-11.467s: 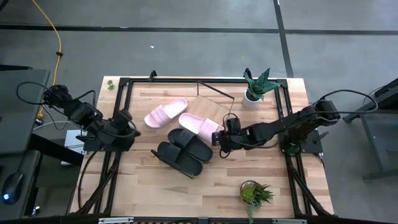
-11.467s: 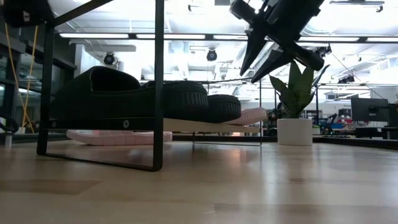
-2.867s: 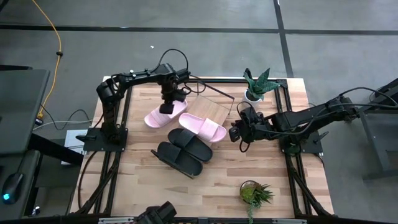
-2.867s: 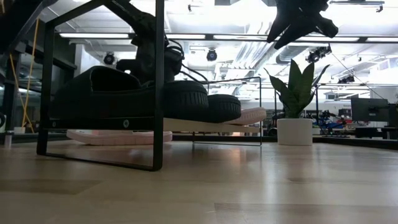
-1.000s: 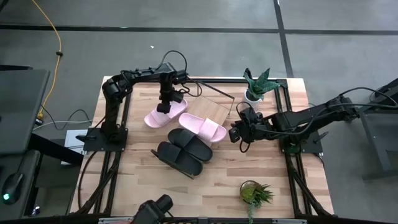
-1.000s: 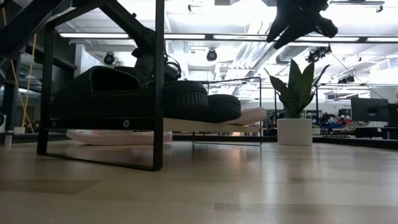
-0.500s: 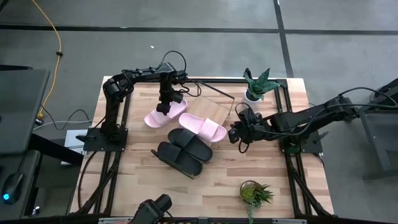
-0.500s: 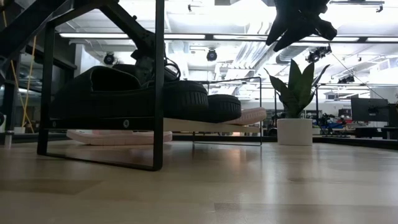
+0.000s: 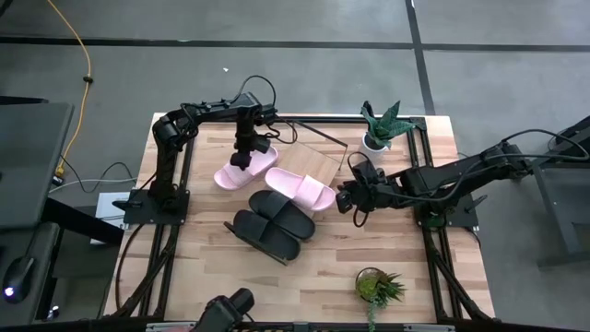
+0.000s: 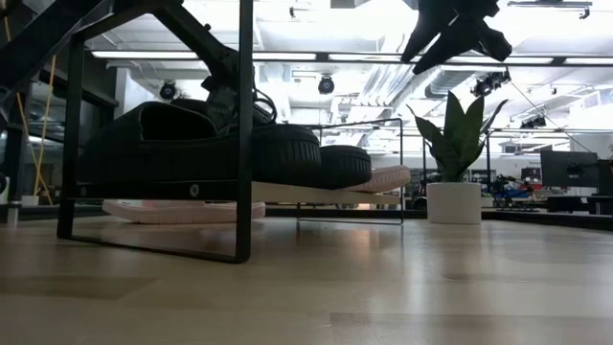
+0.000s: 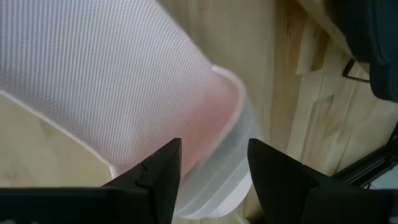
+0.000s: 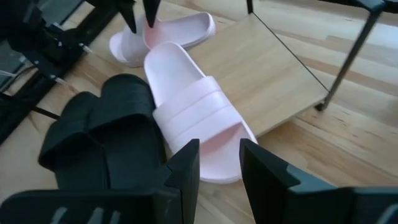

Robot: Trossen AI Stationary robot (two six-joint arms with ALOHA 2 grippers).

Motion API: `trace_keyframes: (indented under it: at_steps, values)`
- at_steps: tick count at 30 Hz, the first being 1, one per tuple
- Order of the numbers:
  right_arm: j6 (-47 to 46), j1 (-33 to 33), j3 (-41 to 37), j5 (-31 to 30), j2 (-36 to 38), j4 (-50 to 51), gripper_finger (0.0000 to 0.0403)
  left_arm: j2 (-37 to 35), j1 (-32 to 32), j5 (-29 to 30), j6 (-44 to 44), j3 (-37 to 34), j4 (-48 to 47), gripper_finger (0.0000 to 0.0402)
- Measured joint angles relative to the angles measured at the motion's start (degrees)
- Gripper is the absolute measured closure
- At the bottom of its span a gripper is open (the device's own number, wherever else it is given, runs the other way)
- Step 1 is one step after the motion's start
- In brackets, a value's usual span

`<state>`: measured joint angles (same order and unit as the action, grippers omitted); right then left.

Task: Pick and place slides into the shelf
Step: Put the pink slipper on the shelf

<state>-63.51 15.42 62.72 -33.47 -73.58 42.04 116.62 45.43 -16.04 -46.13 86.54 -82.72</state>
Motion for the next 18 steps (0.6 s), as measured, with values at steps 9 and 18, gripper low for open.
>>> trace_keyframes:
  at_steps: [9, 18]
  values:
    - [3.1, 0.0, 0.0, -0.5, 0.0, -3.5, 0.0298, 0.0, 0.0, 0.1, 0.3, 0.0, -1.1, 0.0229]
    - [2.9, 0.0, 0.0, -0.5, 0.0, -3.6, 0.0298, 0.0, 0.0, 0.2, 0.5, 0.0, -0.9, 0.0229]
